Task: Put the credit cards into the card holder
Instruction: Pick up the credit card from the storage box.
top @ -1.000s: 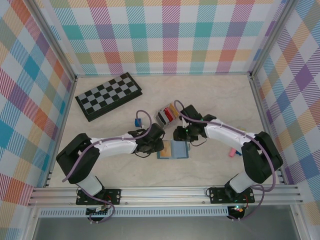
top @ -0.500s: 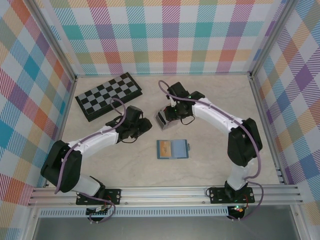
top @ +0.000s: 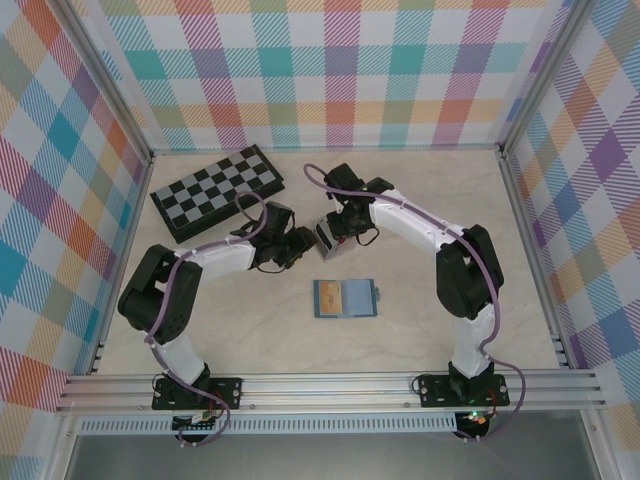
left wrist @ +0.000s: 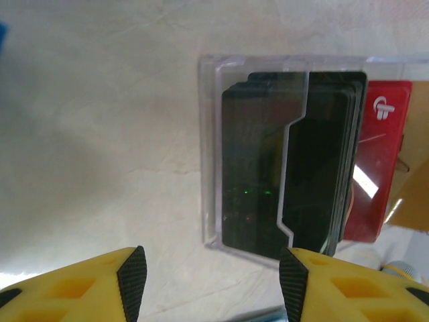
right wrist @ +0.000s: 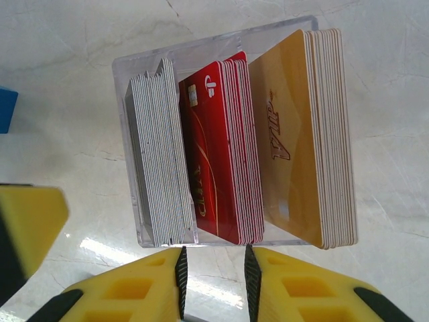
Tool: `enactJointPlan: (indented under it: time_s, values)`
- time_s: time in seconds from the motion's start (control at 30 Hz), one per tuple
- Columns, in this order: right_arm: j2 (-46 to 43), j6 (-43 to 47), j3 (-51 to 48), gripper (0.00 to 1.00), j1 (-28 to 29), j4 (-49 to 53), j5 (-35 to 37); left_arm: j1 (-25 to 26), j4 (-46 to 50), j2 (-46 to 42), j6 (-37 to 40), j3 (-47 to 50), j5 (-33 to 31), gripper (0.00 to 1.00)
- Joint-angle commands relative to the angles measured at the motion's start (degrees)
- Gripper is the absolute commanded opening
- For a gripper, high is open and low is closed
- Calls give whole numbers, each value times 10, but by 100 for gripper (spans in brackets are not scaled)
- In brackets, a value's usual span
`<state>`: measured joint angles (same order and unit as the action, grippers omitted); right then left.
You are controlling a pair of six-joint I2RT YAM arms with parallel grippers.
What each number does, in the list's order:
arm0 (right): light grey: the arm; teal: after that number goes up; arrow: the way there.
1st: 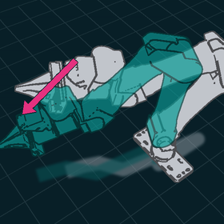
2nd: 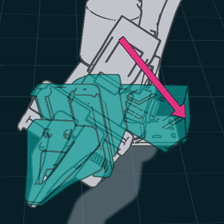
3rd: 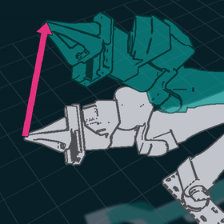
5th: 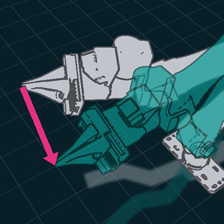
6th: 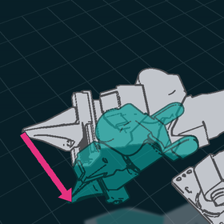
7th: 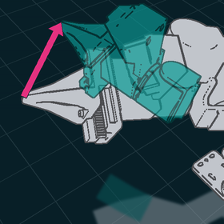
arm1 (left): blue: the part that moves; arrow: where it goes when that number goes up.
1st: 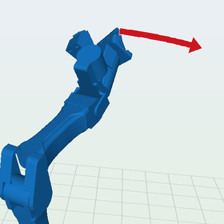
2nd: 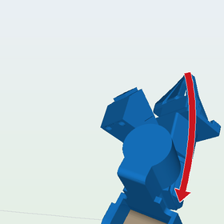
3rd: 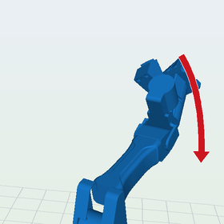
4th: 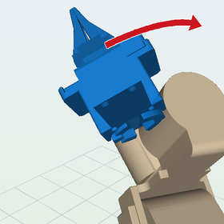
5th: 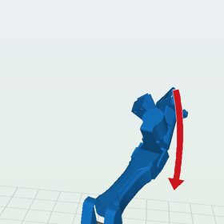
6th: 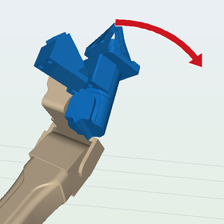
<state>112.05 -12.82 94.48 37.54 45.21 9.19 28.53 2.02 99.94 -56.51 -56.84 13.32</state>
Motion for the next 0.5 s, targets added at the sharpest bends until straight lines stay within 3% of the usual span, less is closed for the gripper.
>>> enactJointPlan:
  time_s: [0.0,0.47]
  values:
    - [11,-8,15,31,-4,-3,-13,-11,-27,23,-17,-32,22,58]
    - [19,-5,17,32,-6,-7,-15,-11,-23,91,-16,-62,33,53]
